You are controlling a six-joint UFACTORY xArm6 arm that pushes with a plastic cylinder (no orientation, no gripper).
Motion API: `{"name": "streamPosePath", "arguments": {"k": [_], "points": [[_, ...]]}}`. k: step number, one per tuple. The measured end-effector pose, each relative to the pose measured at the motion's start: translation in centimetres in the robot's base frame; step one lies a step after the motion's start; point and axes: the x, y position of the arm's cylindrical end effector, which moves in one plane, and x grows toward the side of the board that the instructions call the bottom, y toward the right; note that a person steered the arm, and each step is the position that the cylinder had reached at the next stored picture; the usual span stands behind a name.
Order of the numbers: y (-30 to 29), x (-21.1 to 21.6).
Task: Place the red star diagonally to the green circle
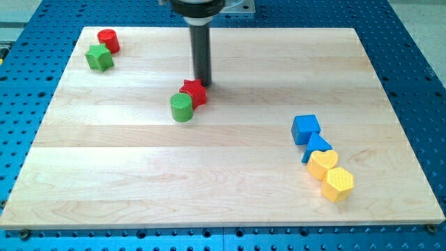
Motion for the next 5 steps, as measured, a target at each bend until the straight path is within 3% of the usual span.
{"name": "streamPosePath", "arguments": {"k": [1,2,3,4,5], "points": [[0.9,3.5],[-5.7,4.3],[-14.9,1.9],[-7.7,2.3],[-8.0,5.4]]}}
